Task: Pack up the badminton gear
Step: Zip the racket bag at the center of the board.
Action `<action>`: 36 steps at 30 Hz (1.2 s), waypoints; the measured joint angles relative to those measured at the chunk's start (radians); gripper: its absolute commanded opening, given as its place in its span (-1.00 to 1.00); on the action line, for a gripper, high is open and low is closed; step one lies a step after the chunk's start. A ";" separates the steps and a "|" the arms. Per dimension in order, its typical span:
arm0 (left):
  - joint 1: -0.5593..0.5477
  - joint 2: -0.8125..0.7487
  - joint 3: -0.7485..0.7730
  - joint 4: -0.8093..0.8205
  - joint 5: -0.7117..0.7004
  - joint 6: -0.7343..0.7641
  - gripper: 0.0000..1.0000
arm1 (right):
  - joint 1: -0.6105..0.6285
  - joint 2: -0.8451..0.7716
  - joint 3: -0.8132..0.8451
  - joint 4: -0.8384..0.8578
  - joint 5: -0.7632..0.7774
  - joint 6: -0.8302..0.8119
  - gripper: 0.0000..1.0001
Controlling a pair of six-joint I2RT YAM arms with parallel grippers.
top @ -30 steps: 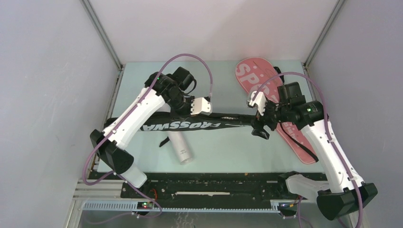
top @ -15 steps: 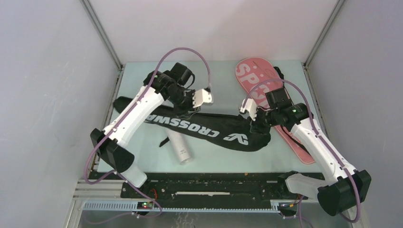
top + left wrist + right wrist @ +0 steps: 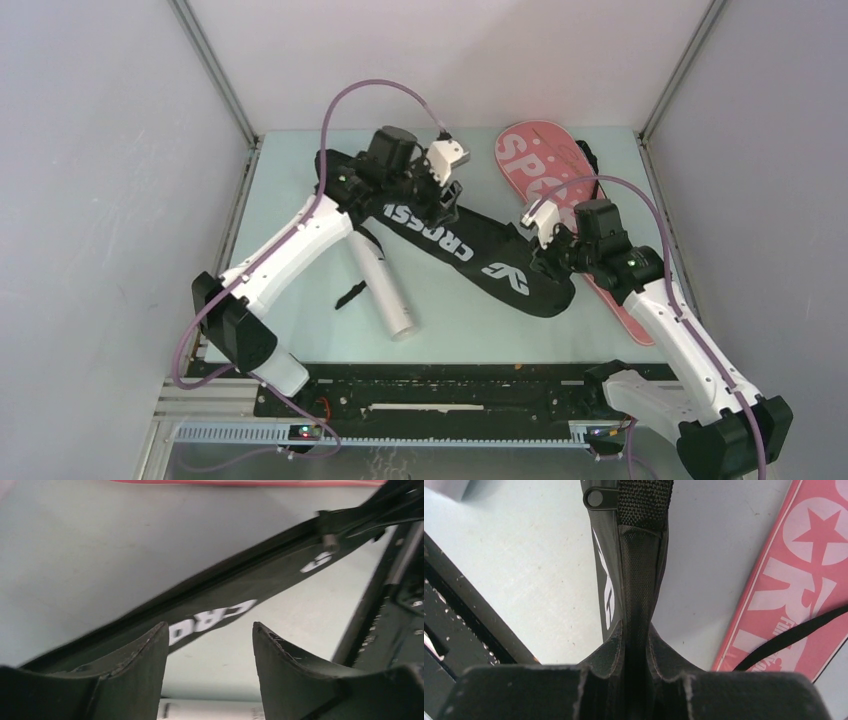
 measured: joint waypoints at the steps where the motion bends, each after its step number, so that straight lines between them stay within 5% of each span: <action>1: -0.014 -0.007 -0.024 0.029 -0.002 -0.031 0.25 | -0.002 0.000 -0.004 0.013 -0.001 0.010 -1.00; 9: -0.186 0.030 -0.065 0.163 0.038 -0.300 0.05 | -0.006 0.016 -0.010 0.073 -0.009 0.066 -1.00; 25: -0.177 0.176 -0.058 0.251 0.142 -0.628 0.10 | -0.006 0.016 -0.012 0.084 -0.020 0.069 -1.00; 36: -0.140 0.210 -0.055 0.271 0.192 -0.690 -0.10 | -0.006 0.016 -0.012 0.084 -0.019 0.069 -1.00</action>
